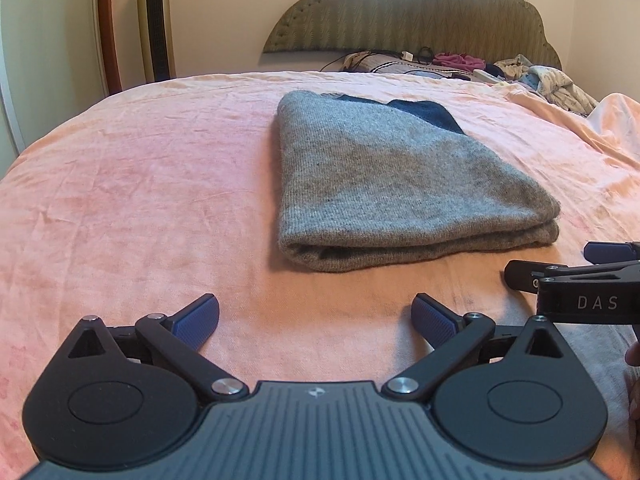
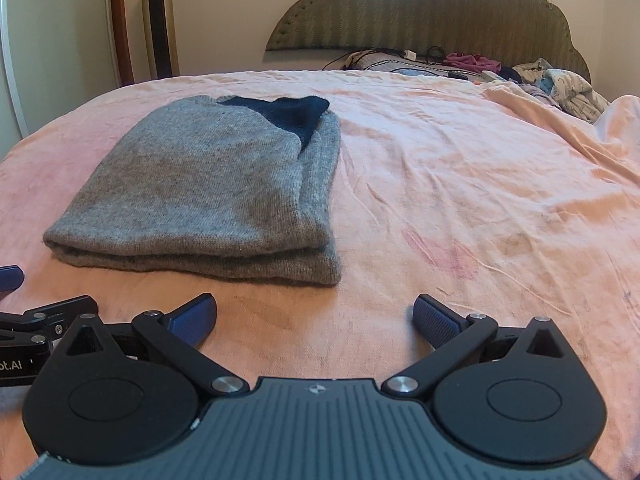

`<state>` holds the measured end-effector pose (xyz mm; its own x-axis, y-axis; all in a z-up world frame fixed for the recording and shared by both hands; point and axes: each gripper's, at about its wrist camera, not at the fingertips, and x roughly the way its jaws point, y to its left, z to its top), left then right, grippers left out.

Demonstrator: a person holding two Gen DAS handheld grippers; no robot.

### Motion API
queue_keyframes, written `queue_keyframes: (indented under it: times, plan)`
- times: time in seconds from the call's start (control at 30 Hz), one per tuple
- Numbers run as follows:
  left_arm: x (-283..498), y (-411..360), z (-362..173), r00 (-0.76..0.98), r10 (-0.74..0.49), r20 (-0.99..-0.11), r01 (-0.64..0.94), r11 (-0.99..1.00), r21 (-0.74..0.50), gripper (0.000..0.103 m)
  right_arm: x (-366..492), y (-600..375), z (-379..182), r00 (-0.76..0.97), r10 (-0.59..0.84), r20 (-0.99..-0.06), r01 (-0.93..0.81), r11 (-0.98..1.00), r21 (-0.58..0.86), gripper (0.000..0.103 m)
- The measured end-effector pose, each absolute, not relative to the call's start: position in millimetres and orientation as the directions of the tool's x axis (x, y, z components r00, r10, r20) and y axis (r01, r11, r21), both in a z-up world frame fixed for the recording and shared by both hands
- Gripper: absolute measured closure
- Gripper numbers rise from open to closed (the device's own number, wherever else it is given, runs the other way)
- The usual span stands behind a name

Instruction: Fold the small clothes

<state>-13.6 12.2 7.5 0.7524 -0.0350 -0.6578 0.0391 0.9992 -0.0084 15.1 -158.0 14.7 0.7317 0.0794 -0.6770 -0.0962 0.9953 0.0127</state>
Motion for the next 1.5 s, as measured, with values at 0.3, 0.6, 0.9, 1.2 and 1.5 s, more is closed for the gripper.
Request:
queue_keyframes:
  times: [0.3, 0.6, 0.9, 1.2, 1.5]
  plan:
    - [-12.6, 11.5, 6.7, 0.751, -0.032, -0.659, 0.041, 0.999, -0.001, 0.0, 14.7, -157.6, 14.8, 0.732, 0.079, -0.677, -0.096, 0.995, 0.012, 0.0]
    - [-12.5, 12.0, 6.5, 0.751, -0.031, -0.66, 0.042, 0.999, 0.0, 0.0, 13.5, -157.2, 15.0, 0.732, 0.079, -0.677, -0.096, 0.995, 0.012, 0.0]
    - [-12.2, 10.5, 6.9, 0.745, -0.009, -0.667, 0.014, 1.0, 0.002, 0.0, 13.7, -157.2, 14.8, 0.732, 0.079, -0.676, -0.096, 0.995, 0.012, 0.0]
    - [-13.0, 8.5, 7.1, 0.744, 0.007, -0.668, -0.006, 1.0, 0.004, 0.0, 13.7, -157.1, 14.7, 0.733, 0.079, -0.676, -0.096, 0.995, 0.012, 0.0]
    - [-14.0, 7.7, 6.8, 0.747, 0.009, -0.665, -0.004, 1.0, 0.009, 0.0, 13.8, -157.0, 14.7, 0.733, 0.079, -0.676, -0.095, 0.995, 0.012, 0.0]
